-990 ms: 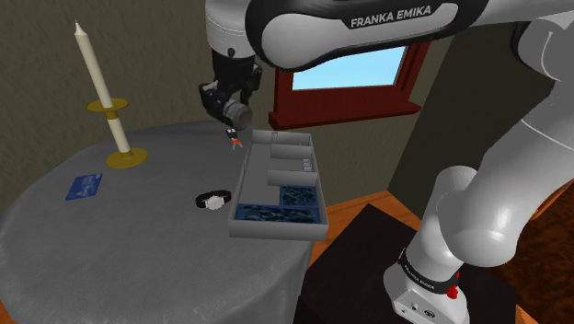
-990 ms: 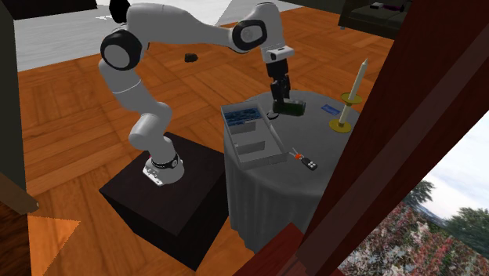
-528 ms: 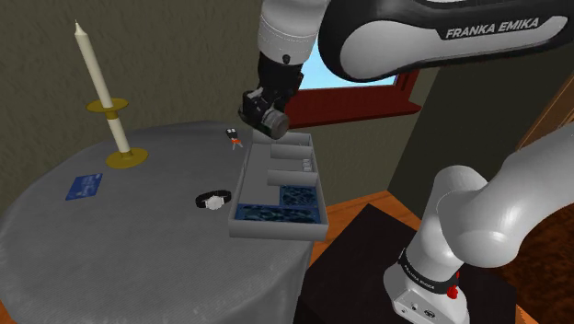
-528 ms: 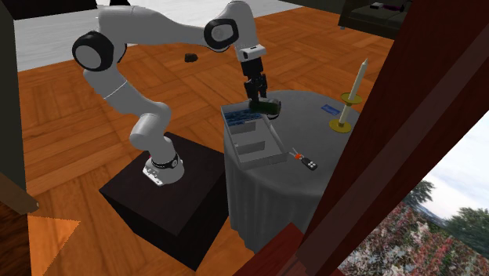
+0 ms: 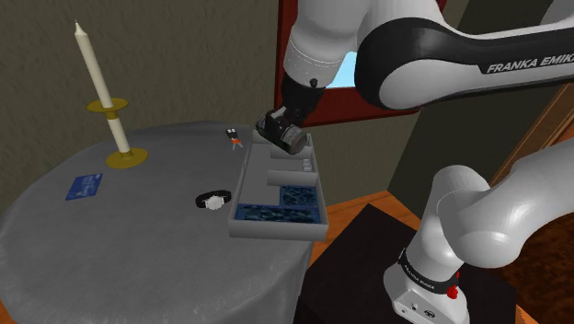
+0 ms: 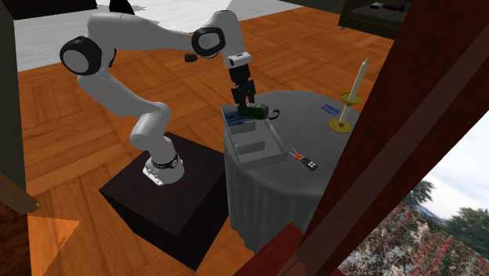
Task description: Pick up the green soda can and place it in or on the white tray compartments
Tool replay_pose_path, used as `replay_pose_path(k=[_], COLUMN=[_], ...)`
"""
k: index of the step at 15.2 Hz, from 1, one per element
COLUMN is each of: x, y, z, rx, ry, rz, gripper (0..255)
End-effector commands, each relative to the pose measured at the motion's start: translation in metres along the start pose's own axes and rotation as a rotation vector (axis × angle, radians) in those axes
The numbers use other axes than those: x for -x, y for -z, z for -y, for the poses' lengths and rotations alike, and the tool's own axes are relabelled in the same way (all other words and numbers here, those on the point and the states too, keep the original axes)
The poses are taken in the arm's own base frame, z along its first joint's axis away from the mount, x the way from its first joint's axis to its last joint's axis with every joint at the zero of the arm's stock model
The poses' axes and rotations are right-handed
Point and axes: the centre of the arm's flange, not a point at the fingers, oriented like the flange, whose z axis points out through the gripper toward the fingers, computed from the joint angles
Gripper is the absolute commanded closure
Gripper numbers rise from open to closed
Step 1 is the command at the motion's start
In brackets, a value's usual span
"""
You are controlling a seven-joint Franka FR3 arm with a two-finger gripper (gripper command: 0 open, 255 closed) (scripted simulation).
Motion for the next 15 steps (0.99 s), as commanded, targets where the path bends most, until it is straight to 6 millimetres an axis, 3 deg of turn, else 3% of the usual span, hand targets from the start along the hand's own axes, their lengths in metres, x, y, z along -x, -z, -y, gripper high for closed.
replay_pose_path(k=[1,8,15], x=[0.004,0.019,0.019], y=[-0.010,-0.044,-0.044], z=[0.002,0.011,0.011], rx=[0.000,0.000,0.000], ry=[0.000,0.000,0.000], rz=[0.000,0.000,0.000], gripper=[255,255,255])
